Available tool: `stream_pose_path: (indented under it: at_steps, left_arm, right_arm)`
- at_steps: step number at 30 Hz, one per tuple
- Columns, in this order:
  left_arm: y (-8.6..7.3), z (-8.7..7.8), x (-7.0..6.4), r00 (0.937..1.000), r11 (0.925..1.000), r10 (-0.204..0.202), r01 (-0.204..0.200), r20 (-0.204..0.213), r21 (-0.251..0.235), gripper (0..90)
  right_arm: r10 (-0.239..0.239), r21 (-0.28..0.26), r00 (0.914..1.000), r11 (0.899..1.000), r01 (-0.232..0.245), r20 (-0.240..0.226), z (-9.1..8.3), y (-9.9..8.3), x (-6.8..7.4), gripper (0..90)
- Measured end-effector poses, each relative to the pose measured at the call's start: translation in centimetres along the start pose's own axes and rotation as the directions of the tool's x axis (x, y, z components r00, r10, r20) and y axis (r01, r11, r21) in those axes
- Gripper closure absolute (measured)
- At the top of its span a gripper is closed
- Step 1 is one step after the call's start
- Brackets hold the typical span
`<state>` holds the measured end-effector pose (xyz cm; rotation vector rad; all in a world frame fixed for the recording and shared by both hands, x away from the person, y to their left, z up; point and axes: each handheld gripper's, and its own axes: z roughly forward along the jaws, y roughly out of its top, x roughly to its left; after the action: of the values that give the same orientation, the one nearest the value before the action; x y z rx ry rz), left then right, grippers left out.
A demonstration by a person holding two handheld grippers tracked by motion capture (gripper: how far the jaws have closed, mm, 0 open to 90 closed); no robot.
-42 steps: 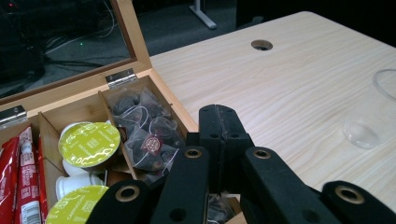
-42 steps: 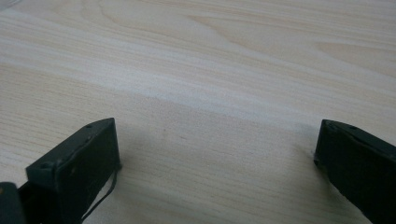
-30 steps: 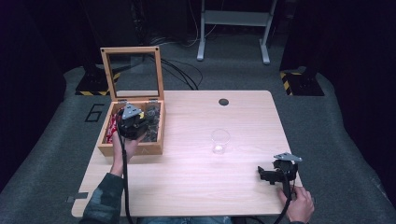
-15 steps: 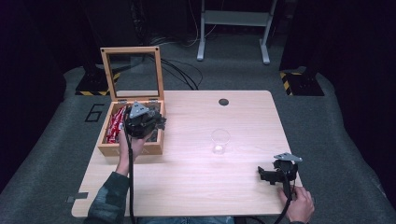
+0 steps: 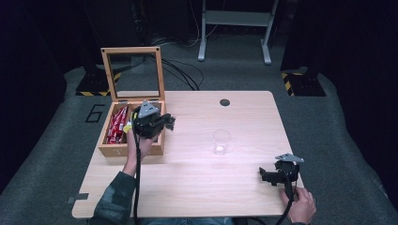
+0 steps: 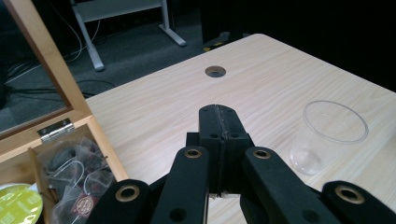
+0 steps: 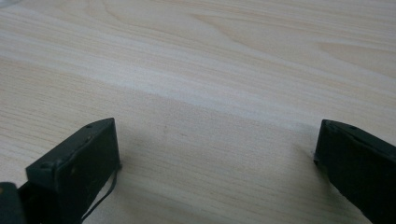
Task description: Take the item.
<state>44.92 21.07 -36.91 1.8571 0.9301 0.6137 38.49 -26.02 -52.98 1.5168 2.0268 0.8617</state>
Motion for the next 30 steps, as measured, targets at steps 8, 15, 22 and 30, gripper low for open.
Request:
stream_pose_path:
  at_steps: [8, 15, 22, 30]
  left_arm:
    - [0.4, 0.9, -0.9, 0.9997, 0.9999, 0.012, -0.012, 0.020, 0.004, 89.7]
    - [0.6, 1.4, -1.5, 0.9994, 0.9998, 0.022, -0.022, 0.027, -0.004, 89.7]
    - [1.0, 2.2, -2.3, 0.9987, 0.9996, 0.022, -0.021, 0.047, -0.018, 89.7]
    - [1.5, 3.3, -3.3, 0.9967, 0.9994, 0.034, -0.033, 0.074, -0.013, 89.7]
  right_arm:
    - [0.000, 0.000, 1.0000, 1.000, 0.000, 0.000, 0.0, 0.0, 0.0, 0.0]
    - [-0.001, 0.000, 1.0000, 1.000, 0.001, -0.001, 0.0, 0.0, 0.0, 0.0]
    - [-0.001, -0.001, 1.0000, 1.000, 0.001, 0.000, 0.0, 0.0, 0.0, 0.0]
    - [0.003, -0.002, 1.0000, 1.000, -0.003, -0.001, 0.0, 0.0, 0.0, 0.0]
